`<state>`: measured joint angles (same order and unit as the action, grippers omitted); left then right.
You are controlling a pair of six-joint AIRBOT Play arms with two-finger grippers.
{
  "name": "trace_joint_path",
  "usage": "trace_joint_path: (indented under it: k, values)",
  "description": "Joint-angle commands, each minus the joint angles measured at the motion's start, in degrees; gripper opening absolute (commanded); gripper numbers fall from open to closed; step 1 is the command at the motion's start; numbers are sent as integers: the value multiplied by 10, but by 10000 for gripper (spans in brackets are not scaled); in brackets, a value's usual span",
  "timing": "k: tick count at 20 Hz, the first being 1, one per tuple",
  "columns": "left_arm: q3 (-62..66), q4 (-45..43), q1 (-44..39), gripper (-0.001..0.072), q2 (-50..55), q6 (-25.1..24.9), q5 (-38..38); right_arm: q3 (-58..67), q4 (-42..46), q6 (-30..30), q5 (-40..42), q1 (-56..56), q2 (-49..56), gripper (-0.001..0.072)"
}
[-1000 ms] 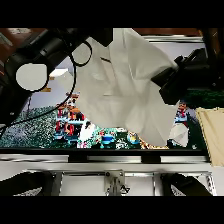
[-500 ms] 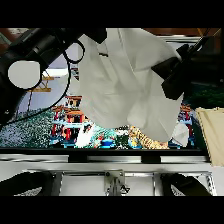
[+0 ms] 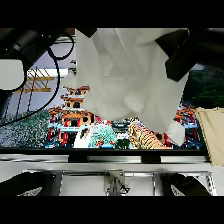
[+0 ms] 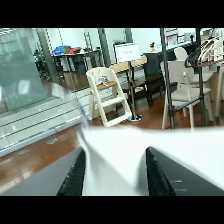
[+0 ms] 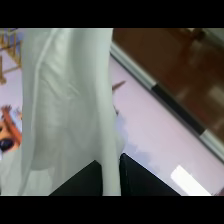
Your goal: Fold the shirts.
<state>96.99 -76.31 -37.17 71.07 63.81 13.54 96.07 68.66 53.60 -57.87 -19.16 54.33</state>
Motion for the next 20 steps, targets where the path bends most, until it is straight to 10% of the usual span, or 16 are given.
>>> trace_joint_path:
  k: [1,12,17,20]
  values:
    - [0,-3,12,472,-8,-18,-10,0,2,-4,32,0,-7,82]
    - [0,-2,28,470,-49,-16,-60,0,155,25,199,1,-8,82]
    - [0,-2,27,469,-56,-16,-48,14,399,41,286,1,-9,82]
    - [0,-2,27,469,-56,-16,-11,49,596,153,299,23,-9,82]
